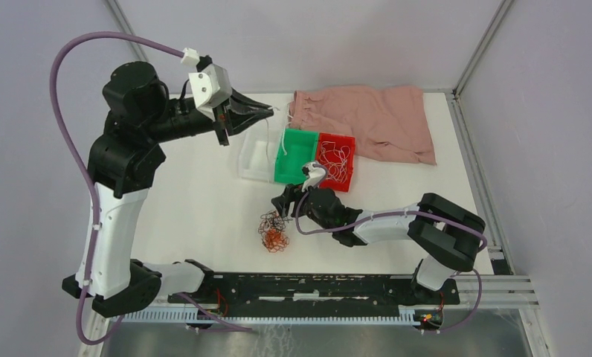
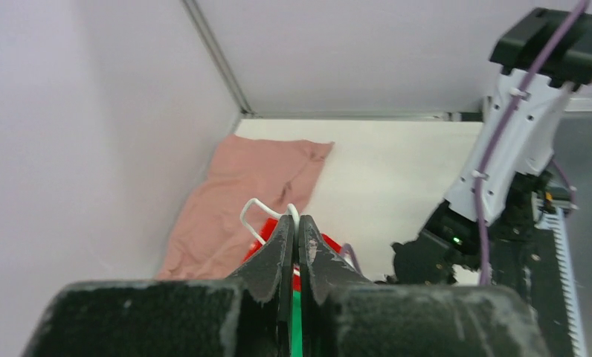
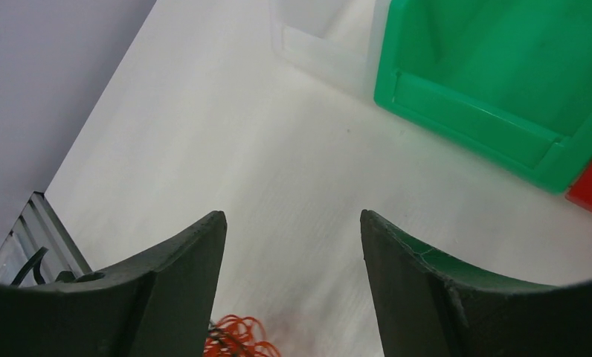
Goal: Untangle the cables
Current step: Untie the cable, then place the cable in the bin.
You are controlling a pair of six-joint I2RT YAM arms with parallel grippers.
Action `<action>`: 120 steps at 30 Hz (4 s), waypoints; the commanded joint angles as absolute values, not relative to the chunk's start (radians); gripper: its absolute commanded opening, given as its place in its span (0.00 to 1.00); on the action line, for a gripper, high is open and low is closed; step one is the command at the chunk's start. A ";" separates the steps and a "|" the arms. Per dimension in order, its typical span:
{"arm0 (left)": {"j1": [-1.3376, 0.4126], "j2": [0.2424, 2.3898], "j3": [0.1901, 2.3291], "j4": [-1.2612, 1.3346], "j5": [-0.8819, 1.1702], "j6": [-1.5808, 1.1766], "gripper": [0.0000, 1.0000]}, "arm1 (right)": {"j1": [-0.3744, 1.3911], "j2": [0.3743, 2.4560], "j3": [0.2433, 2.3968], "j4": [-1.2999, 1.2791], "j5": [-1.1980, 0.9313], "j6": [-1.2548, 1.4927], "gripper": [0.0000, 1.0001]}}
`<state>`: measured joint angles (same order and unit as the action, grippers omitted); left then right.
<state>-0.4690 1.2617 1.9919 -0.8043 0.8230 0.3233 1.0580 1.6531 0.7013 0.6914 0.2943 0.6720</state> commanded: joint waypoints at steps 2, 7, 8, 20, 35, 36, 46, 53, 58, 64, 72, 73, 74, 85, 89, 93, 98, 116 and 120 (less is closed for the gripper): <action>-0.474 1.269 2.103 -0.664 0.667 0.381 0.03 | 1.059 1.670 0.682 0.711 0.327 0.662 0.72; -0.473 1.251 2.076 -0.650 0.642 0.399 0.03 | 1.057 1.596 0.666 0.711 0.353 0.615 0.73; -0.474 1.241 2.050 -0.656 0.650 0.399 0.03 | 1.057 1.561 0.667 0.703 0.353 0.590 0.75; -0.474 1.134 1.775 -0.658 0.689 0.414 0.03 | 1.057 1.231 0.802 0.461 -0.021 0.296 0.82; -0.474 1.162 1.865 -0.657 0.777 0.318 0.03 | 1.056 1.447 1.052 0.432 0.087 0.186 0.74; -0.474 1.165 1.876 -0.657 0.780 0.312 0.03 | 1.056 1.471 1.063 0.433 0.092 0.187 0.72; -0.474 1.200 2.003 -0.579 0.754 0.248 0.03 | 1.056 1.609 1.011 0.539 0.155 0.337 0.55; -0.473 1.229 2.130 -0.469 0.664 0.255 0.03 | 1.056 1.682 0.901 0.612 0.204 0.461 0.50; -0.473 1.245 2.195 -0.312 0.560 0.296 0.03 | 1.056 1.739 0.838 0.668 0.208 0.538 0.50; -0.475 1.231 2.159 -0.124 0.438 0.356 0.03 | 1.058 1.738 0.811 0.670 0.212 0.534 0.57; -0.473 1.225 2.131 -0.011 0.378 0.390 0.03 | 1.059 1.725 0.773 0.696 0.197 0.548 0.70; -0.473 1.222 2.123 -0.011 0.376 0.391 0.03 | 1.059 1.710 0.772 0.694 0.193 0.545 0.72; -0.473 1.220 2.126 -0.032 0.381 0.392 0.03 | 1.060 1.692 0.772 0.693 0.189 0.541 0.74; -0.474 1.135 1.909 -0.214 0.592 0.349 0.03 | 1.059 1.383 0.886 0.559 0.024 0.397 0.87; -0.474 1.106 1.830 -0.215 0.603 0.319 0.03 | 1.059 1.303 0.918 0.497 0.026 0.305 0.89; -0.474 1.075 1.747 -0.240 0.640 0.277 0.03 | 1.058 1.247 0.986 0.448 0.066 0.227 0.92; -0.474 1.072 1.708 -0.249 0.704 0.209 0.03 | 1.055 1.299 1.148 0.330 0.069 0.141 0.89; -0.474 1.026 1.606 -0.249 0.701 0.179 0.03 | 1.049 1.404 1.174 0.463 -0.018 0.304 0.78; -0.473 1.013 1.540 -0.221 0.700 0.119 0.03 | 1.046 1.398 1.139 0.553 -0.054 0.381 0.79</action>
